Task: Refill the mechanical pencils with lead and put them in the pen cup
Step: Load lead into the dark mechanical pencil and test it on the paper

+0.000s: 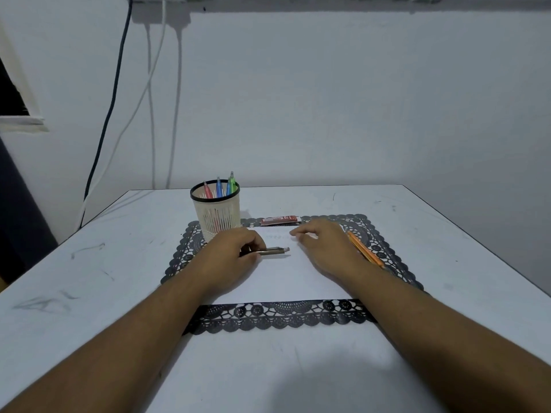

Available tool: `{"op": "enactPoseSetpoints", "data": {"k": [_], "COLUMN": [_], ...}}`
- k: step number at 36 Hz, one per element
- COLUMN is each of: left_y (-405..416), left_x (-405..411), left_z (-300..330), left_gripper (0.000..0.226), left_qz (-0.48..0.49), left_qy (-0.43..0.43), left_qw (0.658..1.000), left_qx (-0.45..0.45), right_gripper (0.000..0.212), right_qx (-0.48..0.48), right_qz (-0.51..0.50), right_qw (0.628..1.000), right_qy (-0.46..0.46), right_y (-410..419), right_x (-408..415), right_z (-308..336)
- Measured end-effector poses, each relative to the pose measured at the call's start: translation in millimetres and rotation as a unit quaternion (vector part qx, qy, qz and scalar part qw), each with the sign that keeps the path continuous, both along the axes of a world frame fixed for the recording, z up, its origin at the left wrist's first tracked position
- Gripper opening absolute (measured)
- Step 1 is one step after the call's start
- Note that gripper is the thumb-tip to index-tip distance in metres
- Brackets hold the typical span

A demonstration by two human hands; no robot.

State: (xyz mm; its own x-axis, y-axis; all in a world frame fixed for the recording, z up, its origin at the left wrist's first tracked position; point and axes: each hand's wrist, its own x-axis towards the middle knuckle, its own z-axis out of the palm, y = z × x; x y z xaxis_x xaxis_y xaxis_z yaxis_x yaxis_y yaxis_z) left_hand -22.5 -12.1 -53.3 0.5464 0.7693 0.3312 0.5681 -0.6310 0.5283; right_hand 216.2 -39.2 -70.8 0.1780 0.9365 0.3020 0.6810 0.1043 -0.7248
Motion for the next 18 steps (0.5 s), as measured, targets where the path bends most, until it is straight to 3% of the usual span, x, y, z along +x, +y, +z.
{"op": "enactPoseSetpoints", "data": {"k": [3,8,13,18], "left_y": [1.8,3.8,3.3,3.6], "left_x": [-0.1,-0.3,1.1,1.1], "left_z": [-0.6,-1.8,-2.1,-1.5], "left_gripper": [0.014,0.012,0.015,0.017], "left_qz": [-0.005,-0.015,-0.009,-0.010], "left_qy": [0.003,0.011,-0.002,-0.004], "left_qw": [1.000,1.000,1.000,1.000], "left_qx": [0.006,0.014,0.006,0.005], "right_gripper": [0.015,0.007,0.013,0.014], "right_qx": [-0.011,-0.035,-0.051,-0.054], "right_qz": [0.030,0.112,0.114,0.123], "right_qw": [0.994,0.977,0.991,0.990], "right_qy": [0.106,0.179,0.051,0.039], "right_y": [-6.8,-17.1,-18.2,-18.2], "right_x": [8.3,5.8,-0.3,0.2], "right_z": [7.9,21.1,23.5,23.4]}}
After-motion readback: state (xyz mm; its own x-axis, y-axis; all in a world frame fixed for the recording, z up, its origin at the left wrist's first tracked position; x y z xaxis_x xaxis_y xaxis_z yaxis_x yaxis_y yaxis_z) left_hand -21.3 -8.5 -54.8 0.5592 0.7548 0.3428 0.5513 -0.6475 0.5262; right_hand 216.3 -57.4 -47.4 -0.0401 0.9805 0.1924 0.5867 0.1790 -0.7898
